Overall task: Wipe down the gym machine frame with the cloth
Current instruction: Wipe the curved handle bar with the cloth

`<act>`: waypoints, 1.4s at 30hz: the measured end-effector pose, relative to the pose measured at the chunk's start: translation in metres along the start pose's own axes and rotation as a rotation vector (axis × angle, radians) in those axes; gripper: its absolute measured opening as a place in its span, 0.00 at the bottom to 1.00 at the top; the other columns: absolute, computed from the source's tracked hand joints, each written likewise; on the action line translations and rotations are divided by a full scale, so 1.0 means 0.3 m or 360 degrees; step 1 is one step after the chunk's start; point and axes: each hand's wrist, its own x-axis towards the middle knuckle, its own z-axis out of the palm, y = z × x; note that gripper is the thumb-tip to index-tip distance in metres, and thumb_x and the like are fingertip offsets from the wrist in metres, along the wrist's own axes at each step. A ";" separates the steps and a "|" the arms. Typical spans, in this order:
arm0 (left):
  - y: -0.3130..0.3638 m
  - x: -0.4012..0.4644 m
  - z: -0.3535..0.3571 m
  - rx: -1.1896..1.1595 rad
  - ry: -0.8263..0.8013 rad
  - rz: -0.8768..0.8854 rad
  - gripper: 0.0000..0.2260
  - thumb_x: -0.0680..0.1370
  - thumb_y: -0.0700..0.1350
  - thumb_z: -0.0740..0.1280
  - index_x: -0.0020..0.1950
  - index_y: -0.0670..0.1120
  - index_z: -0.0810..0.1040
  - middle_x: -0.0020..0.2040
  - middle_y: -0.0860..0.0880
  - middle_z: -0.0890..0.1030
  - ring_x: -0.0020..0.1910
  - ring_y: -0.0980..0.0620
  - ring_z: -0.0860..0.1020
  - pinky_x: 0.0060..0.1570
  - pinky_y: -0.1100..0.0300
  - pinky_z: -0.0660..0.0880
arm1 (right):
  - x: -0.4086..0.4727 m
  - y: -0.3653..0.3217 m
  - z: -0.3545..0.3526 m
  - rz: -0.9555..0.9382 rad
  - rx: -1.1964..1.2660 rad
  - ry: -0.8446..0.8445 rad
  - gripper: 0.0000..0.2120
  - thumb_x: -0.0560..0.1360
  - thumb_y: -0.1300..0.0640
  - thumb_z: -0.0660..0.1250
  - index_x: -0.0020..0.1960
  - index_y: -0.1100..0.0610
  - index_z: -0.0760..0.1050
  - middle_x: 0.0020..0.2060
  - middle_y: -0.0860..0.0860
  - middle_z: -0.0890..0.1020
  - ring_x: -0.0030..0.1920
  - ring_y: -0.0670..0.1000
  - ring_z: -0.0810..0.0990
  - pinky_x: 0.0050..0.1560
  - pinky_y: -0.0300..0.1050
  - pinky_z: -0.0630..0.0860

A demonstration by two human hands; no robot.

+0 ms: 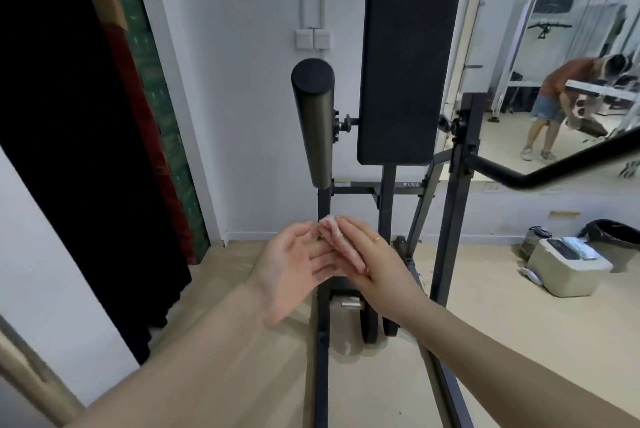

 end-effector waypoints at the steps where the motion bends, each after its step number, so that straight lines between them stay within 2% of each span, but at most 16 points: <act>1: 0.015 0.031 -0.012 0.0249 -0.0013 0.0002 0.23 0.74 0.55 0.56 0.63 0.45 0.75 0.58 0.45 0.81 0.60 0.48 0.76 0.61 0.52 0.69 | 0.034 0.021 -0.017 0.0087 0.0154 0.0036 0.19 0.79 0.60 0.63 0.69 0.50 0.69 0.54 0.47 0.79 0.49 0.46 0.79 0.51 0.40 0.77; 3: 0.042 0.087 -0.040 0.0701 0.0047 0.0005 0.20 0.76 0.57 0.55 0.61 0.51 0.77 0.59 0.51 0.81 0.62 0.52 0.75 0.62 0.55 0.67 | 0.100 0.070 -0.062 0.0446 0.0480 0.0088 0.13 0.80 0.58 0.61 0.64 0.52 0.74 0.41 0.55 0.83 0.33 0.52 0.81 0.33 0.44 0.79; 6: 0.079 0.177 -0.068 0.1167 0.0503 0.0176 0.13 0.77 0.55 0.63 0.60 0.56 0.74 0.61 0.56 0.77 0.59 0.57 0.74 0.53 0.65 0.69 | 0.207 0.153 -0.122 0.1108 0.0953 0.0317 0.10 0.81 0.62 0.56 0.57 0.61 0.75 0.36 0.60 0.79 0.29 0.51 0.76 0.31 0.43 0.74; 9: 0.117 0.253 -0.074 0.1364 0.0647 0.0462 0.32 0.73 0.54 0.68 0.73 0.57 0.58 0.66 0.59 0.68 0.63 0.58 0.70 0.60 0.61 0.68 | 0.349 0.198 -0.162 0.1374 0.1248 0.0595 0.13 0.82 0.59 0.52 0.44 0.62 0.71 0.32 0.58 0.70 0.29 0.54 0.70 0.29 0.45 0.68; 11: 0.152 0.277 -0.056 0.1372 0.0685 0.0643 0.38 0.69 0.56 0.68 0.75 0.59 0.53 0.67 0.60 0.65 0.65 0.59 0.68 0.66 0.57 0.66 | 0.453 0.178 -0.169 0.1170 0.1417 0.0655 0.17 0.83 0.52 0.52 0.43 0.61 0.71 0.33 0.59 0.67 0.29 0.53 0.68 0.30 0.44 0.65; 14: 0.201 0.296 -0.028 0.1358 0.0767 0.1007 0.30 0.75 0.52 0.67 0.74 0.58 0.58 0.70 0.60 0.66 0.66 0.61 0.68 0.68 0.54 0.65 | 0.558 0.105 -0.173 0.0451 0.1470 0.0605 0.18 0.82 0.45 0.55 0.62 0.55 0.73 0.45 0.61 0.78 0.35 0.43 0.65 0.39 0.39 0.73; 15: 0.220 0.300 -0.016 0.1366 0.0764 0.1140 0.27 0.78 0.49 0.65 0.75 0.55 0.59 0.70 0.58 0.67 0.67 0.60 0.68 0.68 0.54 0.65 | 0.582 0.088 -0.166 0.0155 0.1425 0.0542 0.17 0.82 0.47 0.55 0.69 0.50 0.69 0.53 0.49 0.81 0.57 0.52 0.61 0.50 0.38 0.76; 16: 0.237 0.304 -0.004 0.1340 0.0727 0.1261 0.25 0.79 0.48 0.62 0.75 0.52 0.60 0.71 0.56 0.68 0.68 0.57 0.69 0.68 0.55 0.66 | 0.597 0.075 -0.151 -0.0159 0.1298 0.0456 0.19 0.83 0.48 0.53 0.73 0.48 0.64 0.61 0.38 0.76 0.62 0.42 0.75 0.60 0.37 0.73; 20: 0.276 0.325 0.044 0.1174 0.0729 0.1519 0.23 0.81 0.49 0.59 0.74 0.44 0.62 0.69 0.47 0.72 0.67 0.47 0.71 0.63 0.52 0.71 | 0.653 0.058 -0.077 -0.0893 0.0744 0.0354 0.22 0.81 0.52 0.54 0.74 0.43 0.58 0.67 0.26 0.60 0.71 0.35 0.58 0.72 0.36 0.57; 24: 0.265 0.340 0.056 0.1158 0.1010 0.1540 0.24 0.75 0.61 0.62 0.68 0.52 0.68 0.65 0.50 0.76 0.64 0.46 0.74 0.57 0.54 0.76 | 0.682 0.182 -0.029 -0.0896 0.0714 0.0340 0.23 0.79 0.60 0.51 0.72 0.45 0.54 0.71 0.38 0.58 0.73 0.39 0.56 0.74 0.41 0.55; 26: 0.250 0.344 0.061 0.1165 0.1091 0.1546 0.24 0.75 0.61 0.63 0.67 0.54 0.68 0.64 0.52 0.76 0.65 0.47 0.74 0.57 0.54 0.76 | 0.677 0.248 -0.020 -0.0784 0.0732 0.0274 0.24 0.80 0.65 0.52 0.69 0.41 0.56 0.70 0.33 0.59 0.72 0.35 0.56 0.75 0.46 0.55; 28: 0.230 0.348 0.062 0.1205 0.1180 0.1540 0.19 0.76 0.55 0.67 0.66 0.56 0.69 0.62 0.54 0.77 0.64 0.50 0.75 0.56 0.54 0.76 | 0.661 0.256 -0.039 -0.0712 0.0986 0.0123 0.16 0.84 0.53 0.48 0.65 0.34 0.60 0.64 0.27 0.64 0.68 0.31 0.59 0.73 0.47 0.57; 30: 0.224 0.361 0.077 0.1167 0.1284 0.1558 0.19 0.75 0.47 0.68 0.65 0.55 0.71 0.60 0.52 0.78 0.62 0.49 0.76 0.56 0.55 0.76 | 0.656 0.198 -0.085 -0.0901 0.1195 0.0086 0.20 0.82 0.41 0.39 0.67 0.37 0.62 0.62 0.30 0.67 0.66 0.33 0.62 0.71 0.43 0.57; 34: 0.220 0.371 0.122 0.1062 0.1300 0.1552 0.18 0.73 0.47 0.71 0.62 0.58 0.75 0.57 0.54 0.81 0.58 0.54 0.78 0.52 0.62 0.76 | 0.685 0.052 -0.119 -0.1060 0.1297 0.0036 0.23 0.81 0.55 0.47 0.72 0.61 0.66 0.71 0.52 0.69 0.72 0.50 0.64 0.71 0.56 0.61; 38: 0.205 0.359 0.149 0.0966 0.1333 0.1441 0.16 0.78 0.40 0.63 0.63 0.53 0.73 0.59 0.49 0.78 0.61 0.49 0.76 0.56 0.56 0.75 | 0.686 0.207 -0.064 -0.1277 0.1020 0.0213 0.22 0.79 0.67 0.59 0.72 0.61 0.62 0.70 0.57 0.64 0.72 0.48 0.60 0.73 0.47 0.56; 42: 0.197 0.371 0.164 0.0983 0.1405 0.1415 0.17 0.77 0.38 0.59 0.65 0.51 0.69 0.62 0.46 0.76 0.65 0.45 0.73 0.61 0.50 0.73 | 0.657 0.305 -0.028 -0.0922 0.0806 0.0297 0.24 0.76 0.69 0.63 0.70 0.59 0.65 0.69 0.57 0.67 0.68 0.53 0.64 0.69 0.55 0.61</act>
